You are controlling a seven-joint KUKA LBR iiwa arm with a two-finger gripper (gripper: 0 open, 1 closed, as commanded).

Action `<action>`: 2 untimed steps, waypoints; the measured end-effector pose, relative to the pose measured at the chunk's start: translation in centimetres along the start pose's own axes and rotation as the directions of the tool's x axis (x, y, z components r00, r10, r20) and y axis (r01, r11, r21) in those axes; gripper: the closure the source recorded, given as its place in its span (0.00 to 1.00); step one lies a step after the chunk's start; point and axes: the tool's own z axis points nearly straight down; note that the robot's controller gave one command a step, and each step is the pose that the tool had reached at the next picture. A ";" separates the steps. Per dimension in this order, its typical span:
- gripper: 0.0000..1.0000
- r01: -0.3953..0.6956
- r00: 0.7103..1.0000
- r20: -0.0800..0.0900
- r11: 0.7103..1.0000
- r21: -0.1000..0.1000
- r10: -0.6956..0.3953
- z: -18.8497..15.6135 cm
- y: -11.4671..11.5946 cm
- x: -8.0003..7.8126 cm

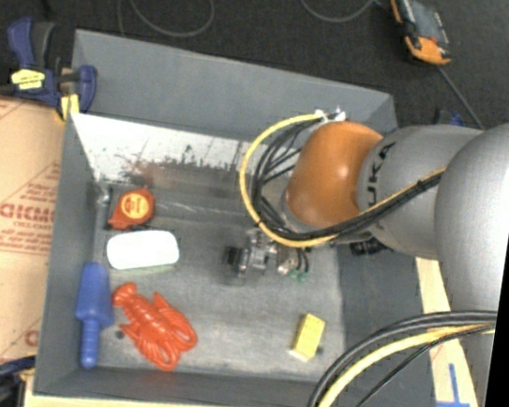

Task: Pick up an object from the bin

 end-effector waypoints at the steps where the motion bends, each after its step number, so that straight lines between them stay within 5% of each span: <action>1: 1.00 0.000 1.000 0.000 1.000 0.000 0.000 0.0 0.0 0.0; 2: 1.00 -0.011 1.000 -0.017 1.000 0.001 0.011 -19.0 -1.0 0.3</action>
Offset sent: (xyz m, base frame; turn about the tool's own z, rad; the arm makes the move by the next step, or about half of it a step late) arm -0.0116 -0.0091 0.1833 0.0084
